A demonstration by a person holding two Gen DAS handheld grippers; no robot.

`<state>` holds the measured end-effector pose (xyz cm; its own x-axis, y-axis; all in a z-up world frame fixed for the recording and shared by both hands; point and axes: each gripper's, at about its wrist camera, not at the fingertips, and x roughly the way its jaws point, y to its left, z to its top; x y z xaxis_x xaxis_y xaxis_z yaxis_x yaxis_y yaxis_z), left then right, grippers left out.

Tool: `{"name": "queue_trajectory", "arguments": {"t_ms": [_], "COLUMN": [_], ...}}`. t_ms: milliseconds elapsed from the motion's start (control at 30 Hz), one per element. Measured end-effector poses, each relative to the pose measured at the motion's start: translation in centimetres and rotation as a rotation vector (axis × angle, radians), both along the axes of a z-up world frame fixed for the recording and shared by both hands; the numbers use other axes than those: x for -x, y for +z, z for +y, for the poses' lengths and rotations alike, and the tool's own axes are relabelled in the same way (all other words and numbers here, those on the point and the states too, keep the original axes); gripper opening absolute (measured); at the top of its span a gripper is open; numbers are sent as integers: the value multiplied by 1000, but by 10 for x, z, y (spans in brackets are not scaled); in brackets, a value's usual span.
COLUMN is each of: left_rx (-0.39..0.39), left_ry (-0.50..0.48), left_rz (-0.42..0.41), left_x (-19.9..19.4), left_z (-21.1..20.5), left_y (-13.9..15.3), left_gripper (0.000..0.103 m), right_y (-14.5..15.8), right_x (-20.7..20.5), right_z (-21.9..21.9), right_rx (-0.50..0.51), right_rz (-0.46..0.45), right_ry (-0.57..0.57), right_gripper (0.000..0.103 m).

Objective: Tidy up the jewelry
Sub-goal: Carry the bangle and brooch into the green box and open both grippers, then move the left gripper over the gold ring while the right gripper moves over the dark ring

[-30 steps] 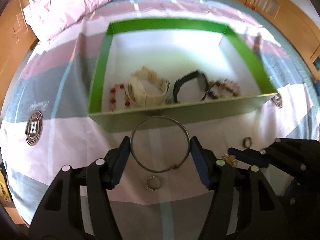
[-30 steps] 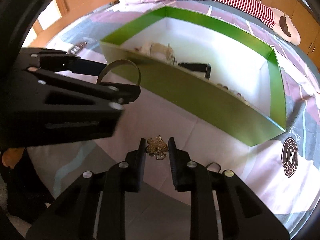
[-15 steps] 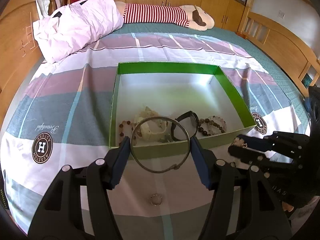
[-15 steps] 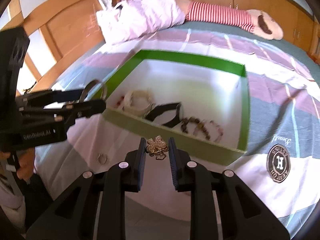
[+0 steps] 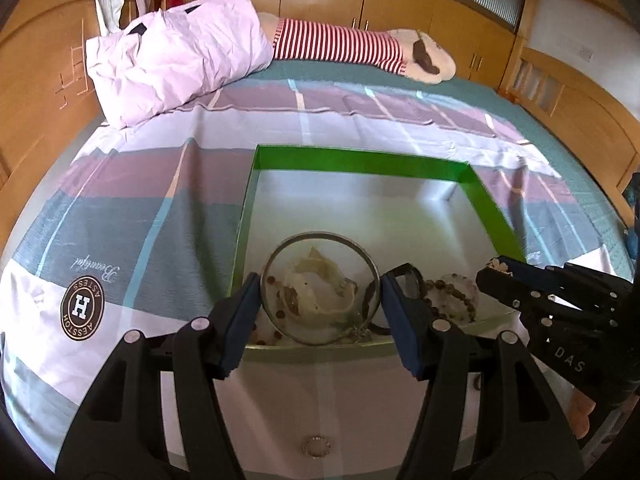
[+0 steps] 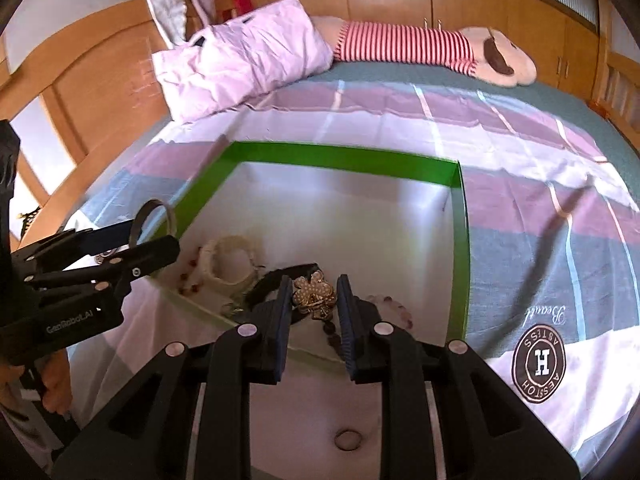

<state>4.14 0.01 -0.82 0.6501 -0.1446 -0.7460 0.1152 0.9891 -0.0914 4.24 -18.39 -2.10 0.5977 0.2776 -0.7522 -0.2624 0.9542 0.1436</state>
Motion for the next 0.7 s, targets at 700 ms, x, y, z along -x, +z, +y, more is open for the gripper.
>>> {"name": "queue_trajectory", "arguments": {"t_ms": [700], "left_rx": [-51], "left_ry": [19], "left_rz": [130], "left_x": [22], "left_z": [14], "left_y": [-8], "left_gripper": [77], "right_y": [11], "right_x": [41], "right_z": [-14], "right_rx": [-47], "right_rz": [76], "right_ry": [65], "right_gripper": [46]}}
